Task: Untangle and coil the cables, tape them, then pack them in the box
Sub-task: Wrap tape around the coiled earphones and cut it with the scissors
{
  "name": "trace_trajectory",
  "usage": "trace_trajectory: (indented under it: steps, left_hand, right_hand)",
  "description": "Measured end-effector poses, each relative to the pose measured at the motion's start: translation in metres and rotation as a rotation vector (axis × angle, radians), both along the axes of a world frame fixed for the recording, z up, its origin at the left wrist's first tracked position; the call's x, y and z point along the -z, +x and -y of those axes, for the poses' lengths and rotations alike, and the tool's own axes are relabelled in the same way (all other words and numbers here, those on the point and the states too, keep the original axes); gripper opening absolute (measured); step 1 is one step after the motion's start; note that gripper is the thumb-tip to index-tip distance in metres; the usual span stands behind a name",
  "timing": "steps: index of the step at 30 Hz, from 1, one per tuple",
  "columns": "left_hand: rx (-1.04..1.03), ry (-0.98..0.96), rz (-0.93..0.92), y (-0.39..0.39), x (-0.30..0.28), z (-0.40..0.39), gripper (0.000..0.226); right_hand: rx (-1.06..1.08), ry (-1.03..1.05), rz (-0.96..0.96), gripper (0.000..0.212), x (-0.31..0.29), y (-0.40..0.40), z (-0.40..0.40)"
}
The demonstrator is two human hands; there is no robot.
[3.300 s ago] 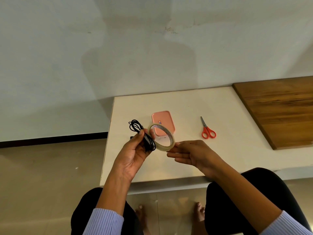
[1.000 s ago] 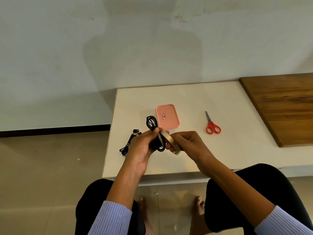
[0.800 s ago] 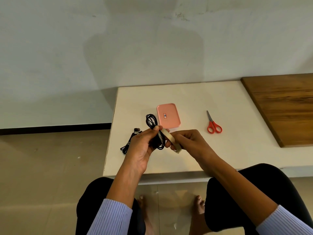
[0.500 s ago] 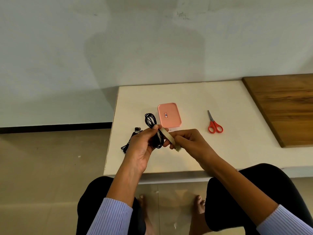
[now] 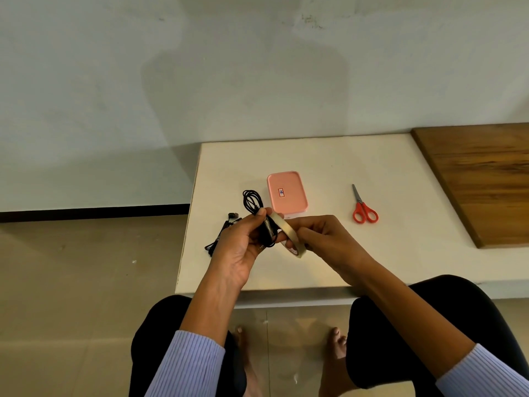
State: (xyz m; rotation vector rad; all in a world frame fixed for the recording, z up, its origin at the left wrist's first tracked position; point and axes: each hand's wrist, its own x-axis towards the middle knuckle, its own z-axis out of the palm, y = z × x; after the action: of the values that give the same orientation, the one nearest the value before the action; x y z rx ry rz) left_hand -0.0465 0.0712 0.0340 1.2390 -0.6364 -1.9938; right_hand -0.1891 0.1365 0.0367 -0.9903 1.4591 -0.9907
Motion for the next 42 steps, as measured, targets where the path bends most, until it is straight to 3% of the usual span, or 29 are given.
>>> trace_trajectory:
  steps: [6, 11, 19, 23, 26, 29, 32, 42]
  left_hand:
    - [-0.006, 0.003, 0.029, 0.001, 0.004, 0.002, 0.011]
    - [-0.003, -0.01, 0.048, -0.003, 0.005, -0.003, 0.01]
    - [-0.01, 0.14, -0.132, 0.002, -0.004, 0.003, 0.013]
    - [-0.014, 0.172, -0.175, 0.007, -0.004, 0.007, 0.011]
    - [0.062, 0.126, -0.146, 0.01, -0.004, 0.006, 0.012]
    - [0.155, -0.044, 0.04, 0.003, -0.001, -0.01, 0.013]
    - [0.084, -0.15, 0.133, -0.006, 0.0, -0.023, 0.011]
    - [0.015, -0.143, 0.058, -0.003, -0.005, -0.018, 0.01]
  right_hand:
    - [0.008, 0.016, 0.077, 0.034, -0.003, -0.001, 0.0]
    - [0.098, 0.029, 0.017, 0.032, 0.0, 0.002, 0.0]
    - [-0.034, -0.032, 0.024, 0.032, -0.002, -0.003, 0.0]
    - [-0.028, -0.019, -0.06, 0.026, -0.003, -0.005, 0.0]
    - [0.082, -0.043, -0.133, 0.026, -0.003, -0.004, 0.0]
    - [0.147, -0.073, -0.196, 0.023, 0.003, -0.001, 0.001]
    - [0.146, -0.058, -0.232, 0.024, 0.006, 0.003, 0.0]
    - [0.113, -0.048, -0.138, 0.03, -0.003, 0.005, 0.0]
